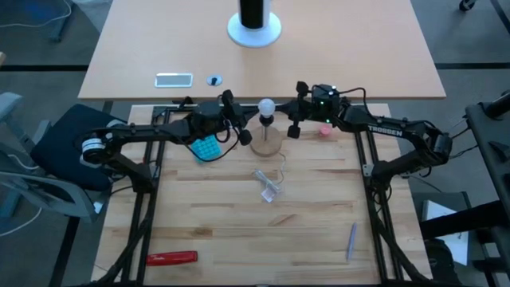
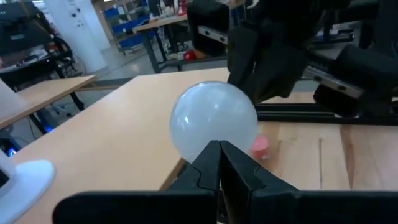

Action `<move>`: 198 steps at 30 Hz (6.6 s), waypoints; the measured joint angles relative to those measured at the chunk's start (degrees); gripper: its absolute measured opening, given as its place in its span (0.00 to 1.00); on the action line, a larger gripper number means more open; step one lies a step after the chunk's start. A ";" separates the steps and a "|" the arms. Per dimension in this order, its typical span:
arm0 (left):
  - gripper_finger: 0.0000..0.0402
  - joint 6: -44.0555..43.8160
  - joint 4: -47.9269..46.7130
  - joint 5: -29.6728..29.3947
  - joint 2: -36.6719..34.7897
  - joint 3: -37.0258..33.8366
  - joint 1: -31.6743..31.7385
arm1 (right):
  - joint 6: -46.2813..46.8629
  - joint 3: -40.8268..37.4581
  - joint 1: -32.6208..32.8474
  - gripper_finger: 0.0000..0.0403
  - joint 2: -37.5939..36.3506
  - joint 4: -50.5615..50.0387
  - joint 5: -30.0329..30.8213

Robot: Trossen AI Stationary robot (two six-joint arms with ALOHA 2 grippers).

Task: Screw lightbulb
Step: Insert the light bulb into the desk lamp

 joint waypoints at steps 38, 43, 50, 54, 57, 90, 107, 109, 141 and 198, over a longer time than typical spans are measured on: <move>0.00 -1.41 -0.55 -0.11 0.83 0.00 0.72 | -0.89 0.00 0.67 0.00 -0.29 -0.24 1.07; 0.00 -1.41 -0.55 -0.60 0.83 0.00 1.26 | -0.96 0.00 0.86 0.00 -0.65 -1.46 -0.86; 0.00 -1.41 -1.26 -2.34 0.85 0.00 1.49 | -1.02 0.00 0.93 0.00 -0.70 -1.49 -2.71; 0.00 -1.42 -2.88 -2.79 0.83 0.00 1.49 | -1.19 0.00 0.91 0.00 -1.22 -3.07 -1.25; 0.00 -1.86 -4.29 -2.74 0.10 0.00 1.45 | -1.61 0.02 0.88 0.00 -2.00 -4.01 2.21; 0.00 0.13 0.94 0.63 2.21 0.02 2.08 | -1.17 0.00 1.15 0.00 -0.47 -0.21 1.06; 0.00 -2.02 -0.24 -1.14 2.05 0.02 2.27 | -1.66 0.00 3.14 0.00 -1.58 -1.61 0.94; 0.00 -2.78 -2.34 -0.80 1.18 0.02 2.08 | -1.65 0.00 3.14 0.00 -2.34 -2.38 1.17; 0.00 -2.19 -1.78 -0.22 0.02 0.02 1.90 | -1.51 0.00 2.72 0.00 -1.72 -1.04 0.57; 0.00 -2.09 -2.55 2.25 0.02 0.02 1.25 | -2.83 0.00 0.85 0.00 0.04 0.35 5.27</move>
